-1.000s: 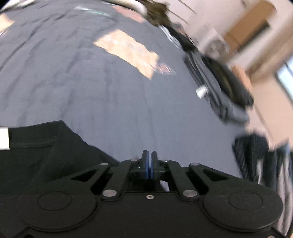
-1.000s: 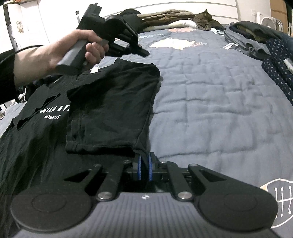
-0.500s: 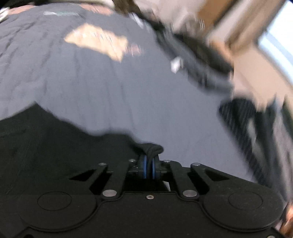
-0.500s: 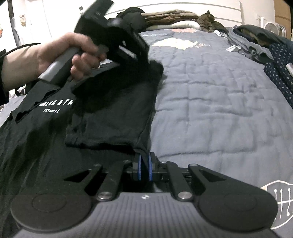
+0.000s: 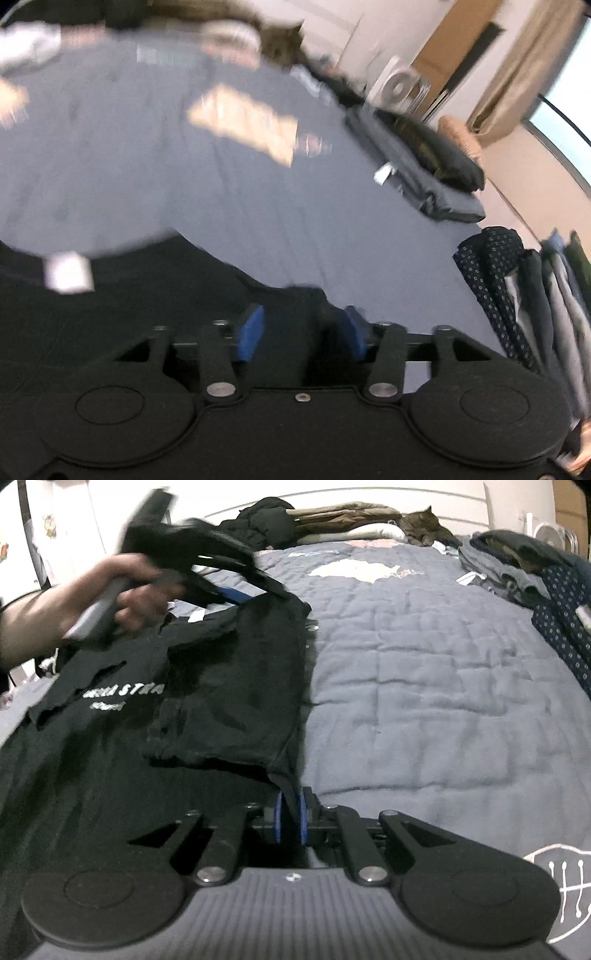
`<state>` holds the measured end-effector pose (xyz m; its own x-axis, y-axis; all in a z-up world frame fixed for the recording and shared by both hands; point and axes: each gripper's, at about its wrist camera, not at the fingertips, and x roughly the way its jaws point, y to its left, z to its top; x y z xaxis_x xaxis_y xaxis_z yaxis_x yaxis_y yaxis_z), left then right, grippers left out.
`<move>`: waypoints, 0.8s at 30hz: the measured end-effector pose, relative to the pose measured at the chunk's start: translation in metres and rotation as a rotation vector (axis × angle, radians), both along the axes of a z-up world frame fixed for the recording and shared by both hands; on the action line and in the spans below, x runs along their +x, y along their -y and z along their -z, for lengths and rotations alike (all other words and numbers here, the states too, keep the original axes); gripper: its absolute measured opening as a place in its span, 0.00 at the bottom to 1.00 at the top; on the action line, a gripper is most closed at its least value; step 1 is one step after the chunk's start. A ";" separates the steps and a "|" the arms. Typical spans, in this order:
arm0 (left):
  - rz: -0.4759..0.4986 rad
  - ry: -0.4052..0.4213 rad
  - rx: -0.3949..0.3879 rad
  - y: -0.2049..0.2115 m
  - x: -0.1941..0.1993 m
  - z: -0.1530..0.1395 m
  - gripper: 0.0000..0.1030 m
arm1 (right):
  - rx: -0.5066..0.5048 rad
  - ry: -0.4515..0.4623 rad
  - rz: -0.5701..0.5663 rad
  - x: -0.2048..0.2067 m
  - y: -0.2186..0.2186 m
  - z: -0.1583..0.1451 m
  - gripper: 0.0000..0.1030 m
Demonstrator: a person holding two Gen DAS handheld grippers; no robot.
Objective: Fold clothes
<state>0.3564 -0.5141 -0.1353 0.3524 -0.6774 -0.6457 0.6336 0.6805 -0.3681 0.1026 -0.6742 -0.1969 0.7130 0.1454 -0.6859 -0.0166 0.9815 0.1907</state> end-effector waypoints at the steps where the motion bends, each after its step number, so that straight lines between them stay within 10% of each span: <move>1: 0.020 0.059 0.026 -0.008 -0.010 -0.008 0.59 | -0.001 -0.005 0.006 0.000 0.001 -0.004 0.12; 9: 0.254 0.409 0.337 -0.041 -0.073 -0.009 0.62 | 0.099 0.096 0.060 -0.013 0.012 -0.053 0.40; 16: 0.291 0.381 0.371 -0.051 -0.076 0.024 0.48 | 0.092 0.224 0.031 0.009 -0.044 -0.052 0.50; 24: 0.294 0.321 0.336 -0.053 -0.071 0.043 0.49 | 0.015 0.097 0.032 0.034 -0.088 -0.008 0.45</move>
